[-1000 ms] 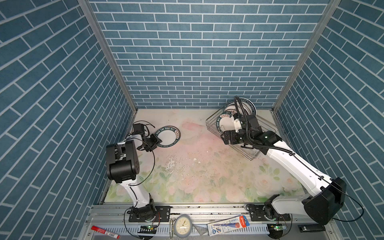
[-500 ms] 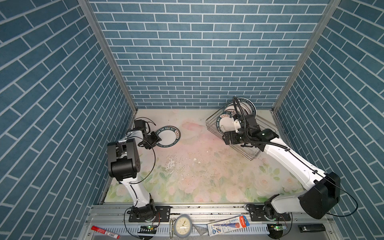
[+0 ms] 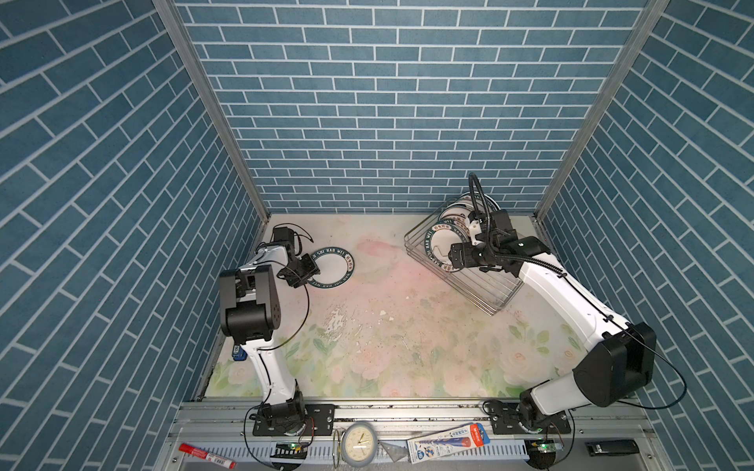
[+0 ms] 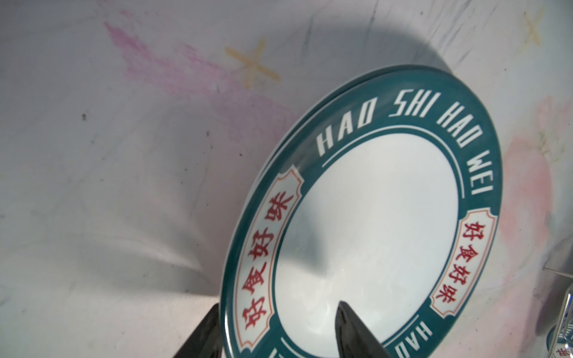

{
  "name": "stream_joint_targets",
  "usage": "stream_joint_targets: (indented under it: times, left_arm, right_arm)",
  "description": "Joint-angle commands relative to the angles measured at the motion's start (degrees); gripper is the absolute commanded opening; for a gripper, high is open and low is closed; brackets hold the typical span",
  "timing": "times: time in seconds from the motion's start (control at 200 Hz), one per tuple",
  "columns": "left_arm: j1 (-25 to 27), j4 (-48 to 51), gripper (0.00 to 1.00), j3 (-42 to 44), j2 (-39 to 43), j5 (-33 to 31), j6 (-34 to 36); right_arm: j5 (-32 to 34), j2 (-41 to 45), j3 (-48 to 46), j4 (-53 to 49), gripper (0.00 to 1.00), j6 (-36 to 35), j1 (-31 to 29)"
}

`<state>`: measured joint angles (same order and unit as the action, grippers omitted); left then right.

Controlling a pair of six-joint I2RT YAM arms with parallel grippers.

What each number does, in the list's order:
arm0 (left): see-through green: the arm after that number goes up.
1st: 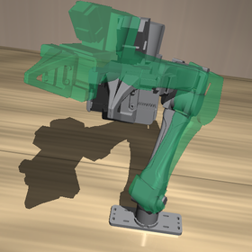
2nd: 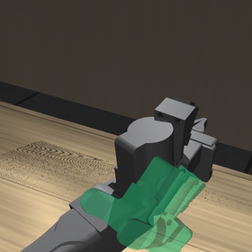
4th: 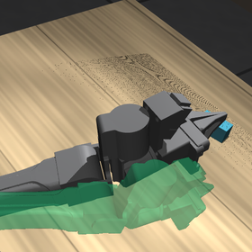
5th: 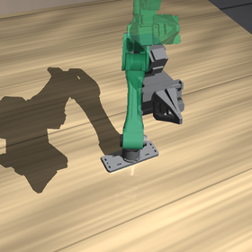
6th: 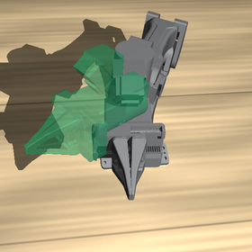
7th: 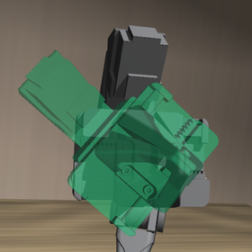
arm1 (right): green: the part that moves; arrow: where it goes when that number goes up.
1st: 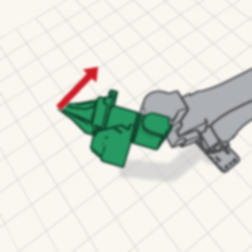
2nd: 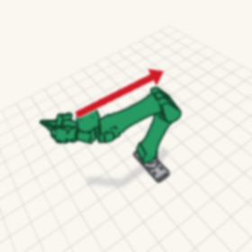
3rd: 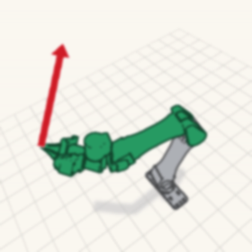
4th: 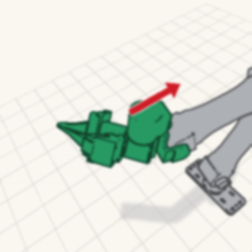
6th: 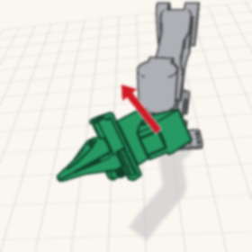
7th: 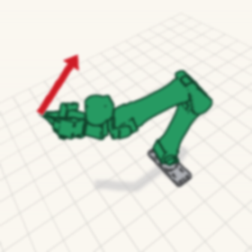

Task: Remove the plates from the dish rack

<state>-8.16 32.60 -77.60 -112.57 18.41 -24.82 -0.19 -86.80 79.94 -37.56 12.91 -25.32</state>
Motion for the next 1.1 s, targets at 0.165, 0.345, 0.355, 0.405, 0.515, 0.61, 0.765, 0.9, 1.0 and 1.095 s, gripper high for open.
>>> stream_joint_targets:
  times: [0.165, 0.345, 0.355, 0.405, 0.515, 0.61, 0.765, 0.9, 1.0, 1.095]
  left_arm:
    - [1.8, 3.7, 0.63, -2.7, -1.2, -2.7, 2.4]
    - [2.3, 5.9, 0.63, -5.6, -2.8, -3.0, 3.1]
    - [2.3, 6.1, 0.63, -5.7, -2.8, -3.1, 3.1]
    - [2.4, 6.7, 0.64, -6.3, -3.1, -3.3, 3.5]
    - [2.5, 6.9, 0.66, -5.2, -2.1, -4.6, 3.6]
    - [2.4, 5.8, 0.67, -3.0, -0.5, -5.5, 3.1]
    - [2.4, 3.3, 0.67, 2.3, 4.8, -7.3, 1.7]
    - [2.4, 2.2, 0.67, 6.3, 10.0, -8.4, 0.4]
    - [2.4, 1.3, 0.67, 9.4, 14.2, -8.2, -0.3]
    - [2.4, 1.0, 0.67, 12.3, 18.5, -7.7, -0.9]
  right_arm:
    - [0.2, -2.5, 3.3, 0.6, 0.99, -6.8, 0.3]
    - [-1.4, -4.0, 4.1, 1.4, 0.99, -9.0, 0.3]
    - [-1.3, -4.1, 4.1, 1.5, 0.99, -9.1, 0.3]
    - [-0.7, -4.7, 4.2, 2.1, 0.99, -9.7, 0.2]
    - [0.4, -6.7, 5.4, 2.5, 0.99, -10.9, 0.7]
    - [0.5, -7.6, 5.7, 3.9, 0.99, -11.9, 1.1]
    - [0.8, -9.2, 7.7, 3.0, 0.99, -12.8, 1.6]
    - [1.1, -10.1, 8.6, 2.5, 0.99, -13.5, 2.0]
    - [0.3, -10.7, 9.1, 2.6, 0.99, -13.9, 2.3]
    - [0.1, -11.5, 9.6, 2.6, 0.99, -14.1, 2.5]
